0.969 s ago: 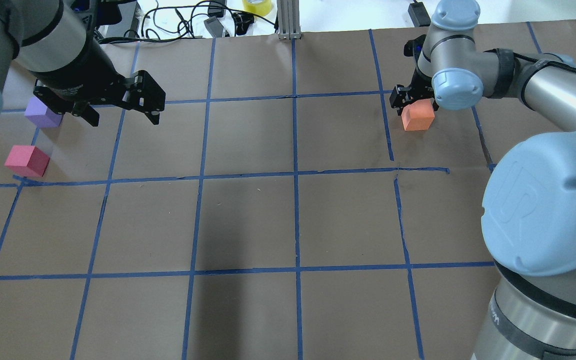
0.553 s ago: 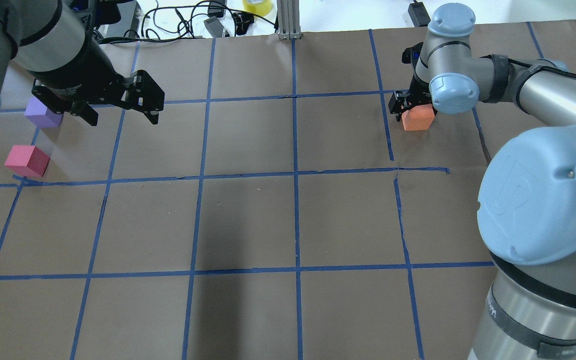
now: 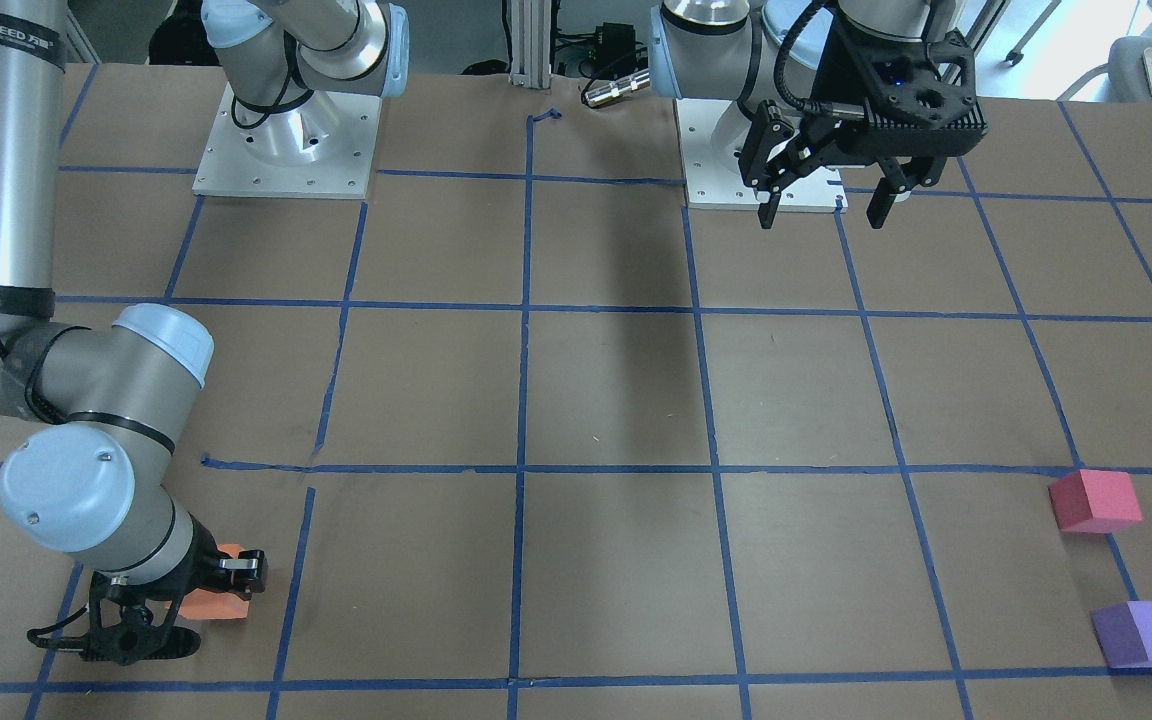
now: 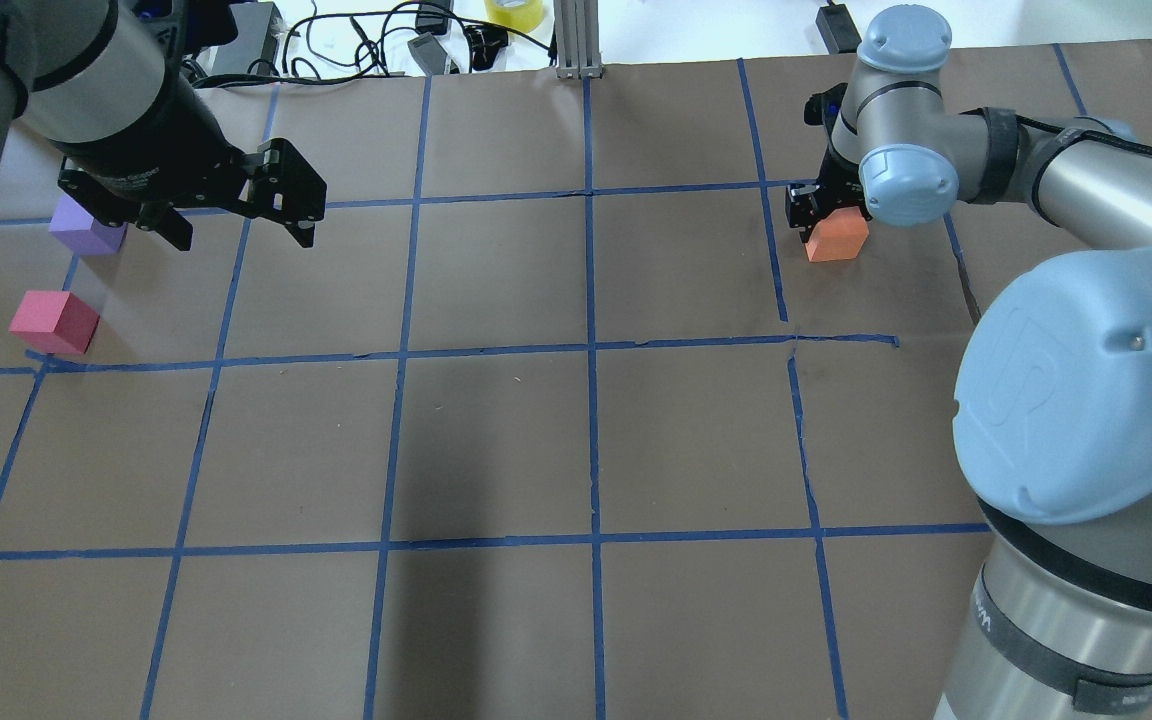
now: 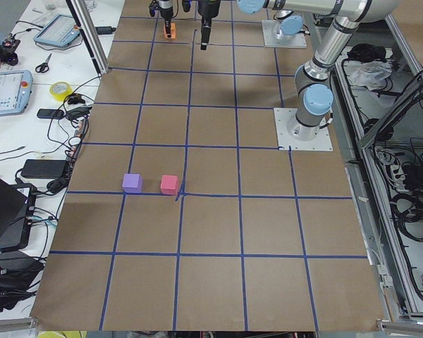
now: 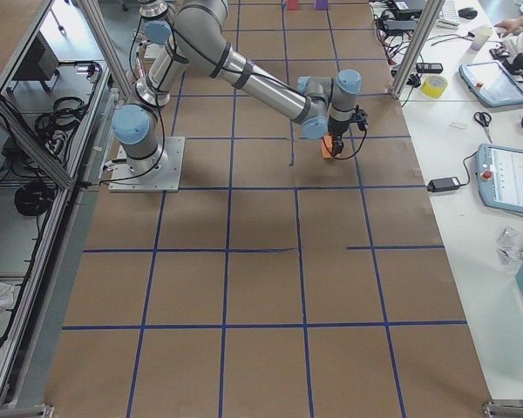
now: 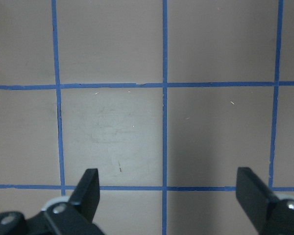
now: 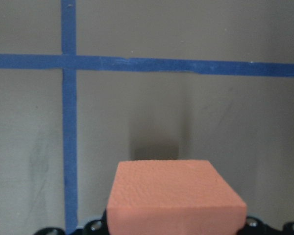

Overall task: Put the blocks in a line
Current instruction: 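Carry the orange cube toward the left arm and lower it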

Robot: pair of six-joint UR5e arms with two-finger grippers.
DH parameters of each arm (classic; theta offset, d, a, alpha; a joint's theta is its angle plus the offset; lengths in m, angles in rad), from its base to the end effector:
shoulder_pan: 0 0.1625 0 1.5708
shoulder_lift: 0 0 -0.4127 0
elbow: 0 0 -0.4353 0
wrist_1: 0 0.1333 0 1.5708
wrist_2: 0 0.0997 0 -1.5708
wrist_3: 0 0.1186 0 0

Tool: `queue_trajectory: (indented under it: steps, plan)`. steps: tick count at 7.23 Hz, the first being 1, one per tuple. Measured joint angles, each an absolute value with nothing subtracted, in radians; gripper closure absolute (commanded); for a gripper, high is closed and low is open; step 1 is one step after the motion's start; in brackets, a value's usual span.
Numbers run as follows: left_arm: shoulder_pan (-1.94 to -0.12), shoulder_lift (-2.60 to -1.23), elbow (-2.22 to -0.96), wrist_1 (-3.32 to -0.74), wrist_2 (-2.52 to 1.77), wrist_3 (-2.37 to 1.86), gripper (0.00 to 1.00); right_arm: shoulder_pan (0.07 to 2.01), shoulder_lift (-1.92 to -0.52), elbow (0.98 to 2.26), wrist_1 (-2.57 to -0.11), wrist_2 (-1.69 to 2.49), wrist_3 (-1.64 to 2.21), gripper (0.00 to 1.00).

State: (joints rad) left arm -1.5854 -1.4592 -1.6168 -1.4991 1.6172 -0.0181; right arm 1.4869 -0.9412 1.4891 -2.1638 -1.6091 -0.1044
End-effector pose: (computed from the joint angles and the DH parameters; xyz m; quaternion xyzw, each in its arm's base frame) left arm -0.1351 -0.5015 0.4975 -0.0033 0.9974 -0.0689 0.0220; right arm 0.0680 -0.7278 0.1554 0.0098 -0.9995 0.0206 0.0212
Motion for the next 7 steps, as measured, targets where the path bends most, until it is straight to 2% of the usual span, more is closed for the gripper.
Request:
queue_trajectory:
  steps: [4,7]
  plan:
    - [-1.586,-1.452,-1.614,-1.507,1.619,-0.015,0.0,1.732,-0.958,1.407,-2.108,-1.57,0.264,1.0]
    - [-1.585,-1.447,-1.613,-1.51,1.62,-0.014,0.0,1.873,-0.895,1.332,-2.108,-1.532,0.374,1.0]
